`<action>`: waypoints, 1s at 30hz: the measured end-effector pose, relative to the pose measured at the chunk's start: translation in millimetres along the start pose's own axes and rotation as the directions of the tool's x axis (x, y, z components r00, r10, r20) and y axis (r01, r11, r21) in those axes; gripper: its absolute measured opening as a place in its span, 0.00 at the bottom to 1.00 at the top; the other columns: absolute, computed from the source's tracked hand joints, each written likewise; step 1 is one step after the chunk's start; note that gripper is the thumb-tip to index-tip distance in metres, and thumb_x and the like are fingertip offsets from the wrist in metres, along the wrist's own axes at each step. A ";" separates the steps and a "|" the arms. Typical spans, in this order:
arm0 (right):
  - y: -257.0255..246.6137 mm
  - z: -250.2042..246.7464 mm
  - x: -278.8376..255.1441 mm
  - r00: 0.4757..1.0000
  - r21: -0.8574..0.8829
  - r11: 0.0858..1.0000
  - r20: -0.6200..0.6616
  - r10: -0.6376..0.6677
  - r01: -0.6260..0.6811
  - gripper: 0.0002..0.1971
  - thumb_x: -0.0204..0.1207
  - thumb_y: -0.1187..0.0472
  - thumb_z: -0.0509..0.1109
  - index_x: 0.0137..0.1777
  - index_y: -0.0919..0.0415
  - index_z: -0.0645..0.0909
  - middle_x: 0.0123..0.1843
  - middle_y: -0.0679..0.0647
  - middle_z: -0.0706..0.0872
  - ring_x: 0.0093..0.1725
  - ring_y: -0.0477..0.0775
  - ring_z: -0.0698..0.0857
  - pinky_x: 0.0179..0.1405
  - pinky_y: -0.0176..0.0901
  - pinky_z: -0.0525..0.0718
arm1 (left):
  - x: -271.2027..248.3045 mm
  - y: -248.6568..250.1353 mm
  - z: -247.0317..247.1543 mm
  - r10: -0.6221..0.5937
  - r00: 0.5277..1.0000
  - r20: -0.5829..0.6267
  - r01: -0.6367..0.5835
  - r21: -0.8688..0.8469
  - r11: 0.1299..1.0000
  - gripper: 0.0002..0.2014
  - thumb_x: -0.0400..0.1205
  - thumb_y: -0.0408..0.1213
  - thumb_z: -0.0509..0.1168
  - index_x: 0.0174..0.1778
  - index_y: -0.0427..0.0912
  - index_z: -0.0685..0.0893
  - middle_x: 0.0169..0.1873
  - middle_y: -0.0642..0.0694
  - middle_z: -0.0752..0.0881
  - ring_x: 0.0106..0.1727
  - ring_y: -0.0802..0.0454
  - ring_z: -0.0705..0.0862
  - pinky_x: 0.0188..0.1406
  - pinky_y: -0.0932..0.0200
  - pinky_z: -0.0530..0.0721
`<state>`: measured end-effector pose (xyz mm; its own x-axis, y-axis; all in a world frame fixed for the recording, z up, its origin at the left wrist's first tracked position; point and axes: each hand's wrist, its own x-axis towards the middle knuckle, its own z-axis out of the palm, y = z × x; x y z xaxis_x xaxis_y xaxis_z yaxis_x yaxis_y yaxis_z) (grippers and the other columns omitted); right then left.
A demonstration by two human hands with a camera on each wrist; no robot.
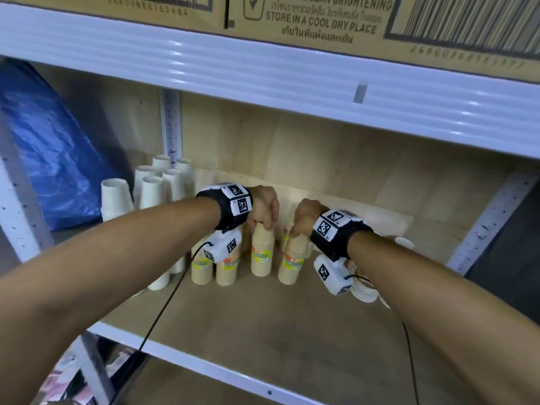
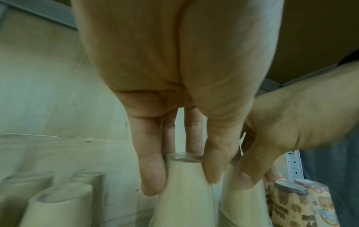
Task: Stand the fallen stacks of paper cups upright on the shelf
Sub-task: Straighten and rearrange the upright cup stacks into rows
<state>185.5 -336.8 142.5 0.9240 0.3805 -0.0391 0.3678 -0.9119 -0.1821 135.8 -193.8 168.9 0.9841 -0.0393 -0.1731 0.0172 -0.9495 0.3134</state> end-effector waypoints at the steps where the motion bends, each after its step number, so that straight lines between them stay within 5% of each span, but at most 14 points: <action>1: 7.2 -1.0 2.8 1.000 0.008 1.000 0.011 0.020 -0.020 0.17 0.62 0.53 0.83 0.39 0.63 0.81 0.34 0.51 0.83 0.30 0.49 0.82 0.22 0.36 0.72 | 5.3 3.3 1.0 0.007 1.000 0.000 -0.007 0.006 1.000 0.12 0.74 0.33 0.77 0.53 0.42 0.90 0.44 0.44 0.89 0.29 0.51 0.86 0.22 0.65 0.84; 5: 38.5 -2.7 12.9 0.997 0.012 0.997 -0.012 0.083 -0.083 0.13 0.67 0.57 0.81 0.36 0.62 0.80 0.39 0.55 0.82 0.37 0.53 0.81 0.25 0.36 0.72 | 27.1 15.8 6.5 0.038 0.999 -0.014 -0.037 0.015 0.999 0.12 0.73 0.34 0.77 0.53 0.42 0.91 0.48 0.43 0.89 0.35 0.47 0.87 0.37 0.56 0.90; 8: 59.6 -3.1 24.2 0.994 0.018 0.994 0.005 0.112 -0.112 0.12 0.69 0.58 0.80 0.43 0.65 0.82 0.35 0.52 0.81 0.34 0.50 0.81 0.25 0.35 0.72 | 43.3 23.3 10.8 0.063 0.997 -0.032 -0.063 0.023 0.998 0.08 0.73 0.35 0.78 0.46 0.45 0.89 0.51 0.43 0.88 0.40 0.47 0.88 0.30 0.60 0.87; 11: 82.0 4.5 41.7 0.989 0.018 0.990 -0.036 0.140 -0.140 0.16 0.67 0.57 0.79 0.50 0.65 0.82 0.43 0.53 0.84 0.39 0.53 0.84 0.26 0.36 0.73 | 59.9 29.0 14.2 0.085 0.996 -0.023 -0.084 0.035 0.996 0.09 0.74 0.35 0.77 0.49 0.45 0.90 0.53 0.43 0.88 0.47 0.46 0.89 0.34 0.60 0.86; 15: 99.3 11.0 59.7 0.973 0.049 0.981 -0.121 0.194 -0.190 0.19 0.73 0.53 0.75 0.56 0.69 0.83 0.53 0.62 0.86 0.51 0.61 0.87 0.35 0.40 0.76 | 79.0 34.6 18.3 0.077 0.997 -0.003 -0.077 0.033 0.996 0.13 0.75 0.33 0.76 0.55 0.38 0.90 0.52 0.41 0.88 0.43 0.47 0.87 0.37 0.58 0.87; 17: 103.2 8.6 66.9 0.971 0.071 0.976 -0.105 0.213 -0.207 0.16 0.73 0.56 0.74 0.52 0.70 0.84 0.52 0.63 0.86 0.48 0.60 0.86 0.31 0.38 0.74 | 86.5 35.5 19.2 0.074 0.997 -0.012 -0.073 0.041 0.996 0.14 0.75 0.33 0.75 0.56 0.36 0.89 0.50 0.42 0.87 0.40 0.49 0.84 0.38 0.58 0.86; 21: 111.9 11.7 80.8 0.960 0.065 0.969 -0.138 0.244 -0.237 0.15 0.72 0.57 0.74 0.54 0.67 0.83 0.57 0.62 0.86 0.54 0.61 0.87 0.38 0.39 0.76 | 98.7 32.4 23.7 0.074 0.997 -0.023 -0.073 0.049 0.996 0.16 0.76 0.34 0.75 0.58 0.33 0.88 0.44 0.44 0.84 0.41 0.50 0.81 0.29 0.63 0.79; 26: 116.4 17.0 94.3 0.967 0.065 0.976 -0.136 0.216 -0.208 0.11 0.69 0.56 0.73 0.46 0.63 0.81 0.54 0.61 0.86 0.48 0.62 0.85 0.37 0.41 0.76 | 109.4 28.4 27.1 0.081 0.996 -0.022 -0.081 0.026 0.996 0.16 0.76 0.36 0.75 0.58 0.33 0.88 0.54 0.39 0.89 0.45 0.50 0.82 0.46 0.55 0.85; 30: 123.8 21.4 104.4 0.966 0.068 0.974 -0.130 0.225 -0.218 0.13 0.61 0.52 0.74 0.40 0.58 0.77 0.49 0.59 0.85 0.40 0.58 0.80 0.35 0.42 0.78 | 113.7 25.6 27.6 0.090 0.995 -0.036 -0.091 -0.016 0.996 0.16 0.76 0.36 0.75 0.60 0.38 0.88 0.56 0.43 0.88 0.50 0.49 0.85 0.45 0.59 0.83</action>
<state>325.2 -406.7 94.7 0.9886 0.1423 0.0488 0.1499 -0.9602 -0.2358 243.2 -231.2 131.5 0.9874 -0.1133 -0.1107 -0.0691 -0.9369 0.3427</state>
